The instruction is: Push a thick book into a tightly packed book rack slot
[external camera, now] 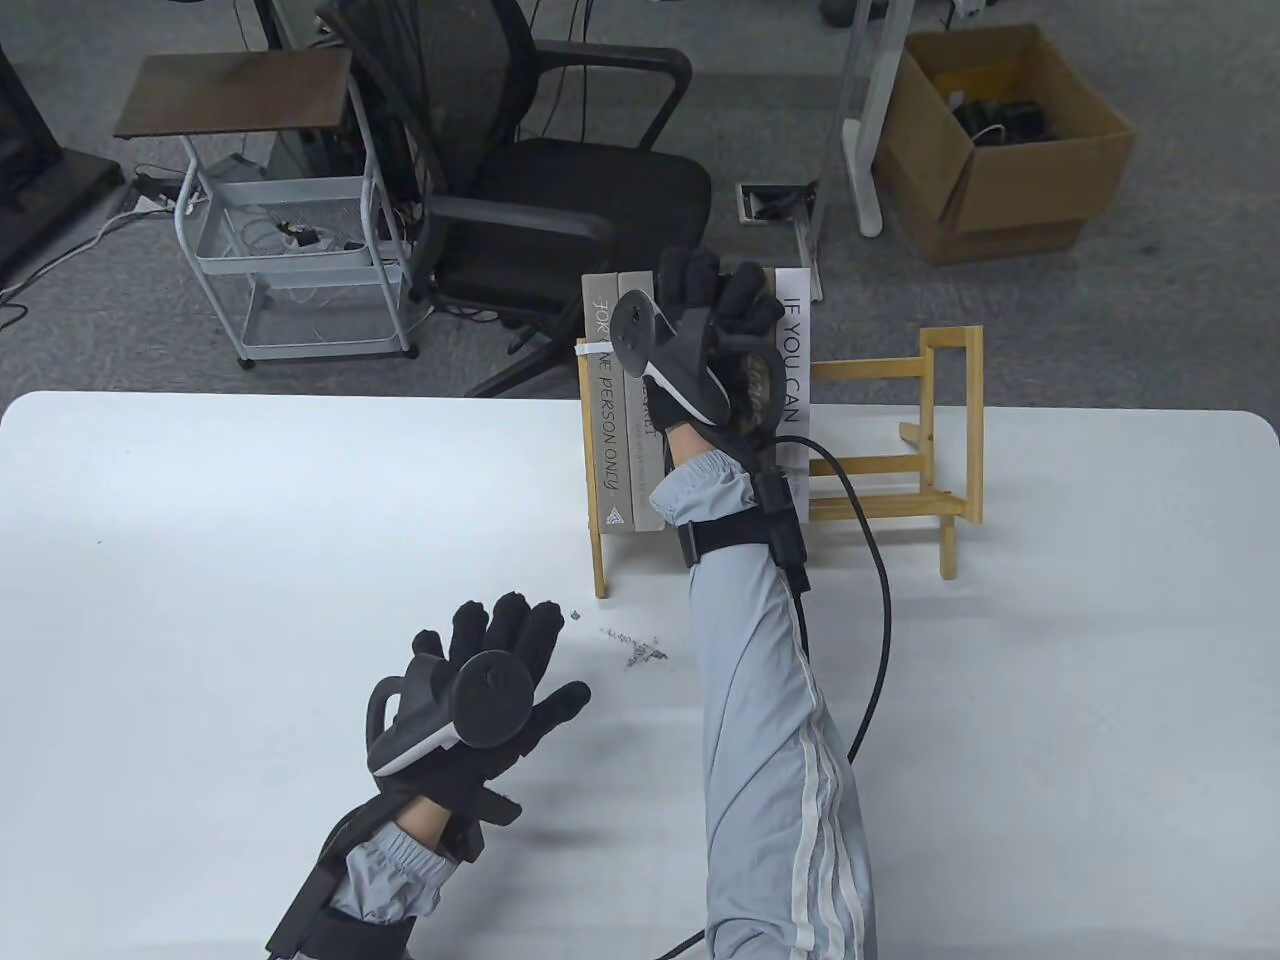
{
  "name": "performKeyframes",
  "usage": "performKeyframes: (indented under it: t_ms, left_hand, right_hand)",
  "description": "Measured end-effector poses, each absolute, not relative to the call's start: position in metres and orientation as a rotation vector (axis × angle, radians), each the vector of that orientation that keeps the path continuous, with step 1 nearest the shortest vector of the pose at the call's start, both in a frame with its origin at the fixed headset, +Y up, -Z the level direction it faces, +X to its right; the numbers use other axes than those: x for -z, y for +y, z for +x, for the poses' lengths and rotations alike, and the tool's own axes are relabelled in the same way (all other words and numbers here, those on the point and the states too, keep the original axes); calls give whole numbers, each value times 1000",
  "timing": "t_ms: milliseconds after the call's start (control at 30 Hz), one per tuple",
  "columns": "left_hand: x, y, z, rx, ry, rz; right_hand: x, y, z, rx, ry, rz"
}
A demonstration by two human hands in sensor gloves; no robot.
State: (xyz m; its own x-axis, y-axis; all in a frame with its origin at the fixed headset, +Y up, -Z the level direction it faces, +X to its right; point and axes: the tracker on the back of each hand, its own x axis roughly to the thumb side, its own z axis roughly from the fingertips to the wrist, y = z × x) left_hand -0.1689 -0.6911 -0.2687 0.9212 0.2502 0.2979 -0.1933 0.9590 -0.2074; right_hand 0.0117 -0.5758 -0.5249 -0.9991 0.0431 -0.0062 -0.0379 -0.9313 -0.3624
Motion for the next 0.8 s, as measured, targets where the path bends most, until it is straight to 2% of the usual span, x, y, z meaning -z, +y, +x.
performKeyframes:
  t_ms: [400,467,667,800]
  left_hand:
    - [270,-694,-169,-235,-326,-185]
    - [270,-694,-169,-235,-329,-189]
    - [270,-694,-168,-244,-338,-188]
    - [270,-694,-168,-248,-343,-185]
  right_hand:
    - [519,-580,16,-3011,-501,62]
    - [514,-576,18,-2977,-551,102]
    - [478,-554,25,-2823,-501,249]
    - [447,-539,35,-2826,-356,334]
